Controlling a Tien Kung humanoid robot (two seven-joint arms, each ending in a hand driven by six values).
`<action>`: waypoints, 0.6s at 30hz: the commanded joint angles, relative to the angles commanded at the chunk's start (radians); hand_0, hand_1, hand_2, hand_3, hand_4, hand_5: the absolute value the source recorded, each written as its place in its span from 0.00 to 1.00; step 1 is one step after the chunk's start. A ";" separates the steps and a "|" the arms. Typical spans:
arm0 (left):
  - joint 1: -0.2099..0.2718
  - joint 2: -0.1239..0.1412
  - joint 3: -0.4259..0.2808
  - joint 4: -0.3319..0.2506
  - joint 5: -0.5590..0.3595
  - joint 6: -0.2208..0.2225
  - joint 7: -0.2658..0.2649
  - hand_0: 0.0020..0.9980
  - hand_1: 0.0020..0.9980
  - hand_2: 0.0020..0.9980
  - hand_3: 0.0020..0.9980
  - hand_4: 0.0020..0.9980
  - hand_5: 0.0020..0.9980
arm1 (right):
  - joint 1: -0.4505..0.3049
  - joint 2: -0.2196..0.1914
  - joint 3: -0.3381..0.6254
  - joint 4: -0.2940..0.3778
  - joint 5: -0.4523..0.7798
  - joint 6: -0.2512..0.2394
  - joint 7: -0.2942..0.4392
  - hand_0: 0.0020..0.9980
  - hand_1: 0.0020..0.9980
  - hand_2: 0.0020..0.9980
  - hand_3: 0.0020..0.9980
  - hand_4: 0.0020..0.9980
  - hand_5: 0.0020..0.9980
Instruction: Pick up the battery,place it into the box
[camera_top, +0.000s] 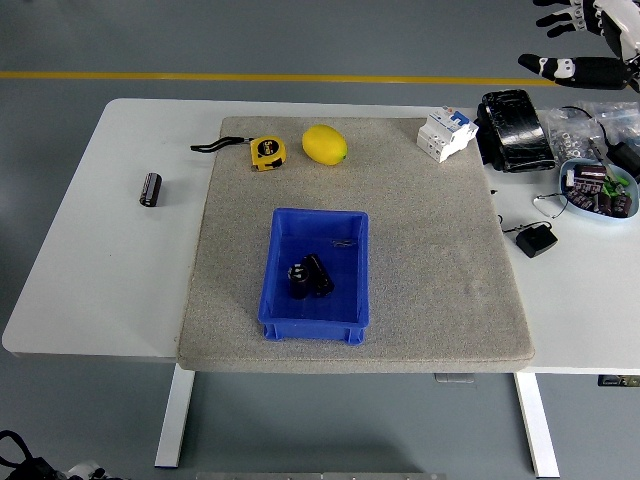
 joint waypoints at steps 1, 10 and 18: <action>0.001 -0.001 -0.001 0.001 -0.001 0.001 0.000 0.76 0.73 0.77 0.57 0.61 0.54 | -0.029 -0.001 0.032 0.028 0.039 -0.001 -0.007 0.79 0.78 0.84 0.92 1.00 0.60; 0.019 -0.007 0.089 0.013 -0.154 0.043 -0.037 0.76 0.74 0.77 0.57 0.61 0.54 | -0.214 0.016 0.261 0.147 0.422 -0.035 -0.111 0.83 0.81 0.86 0.91 1.00 0.84; 0.014 -0.014 0.055 0.022 -0.111 0.041 -0.039 0.75 0.73 0.77 0.57 0.61 0.53 | -0.302 0.043 0.251 0.191 0.684 -0.012 -0.114 0.85 0.82 0.87 0.92 1.00 0.84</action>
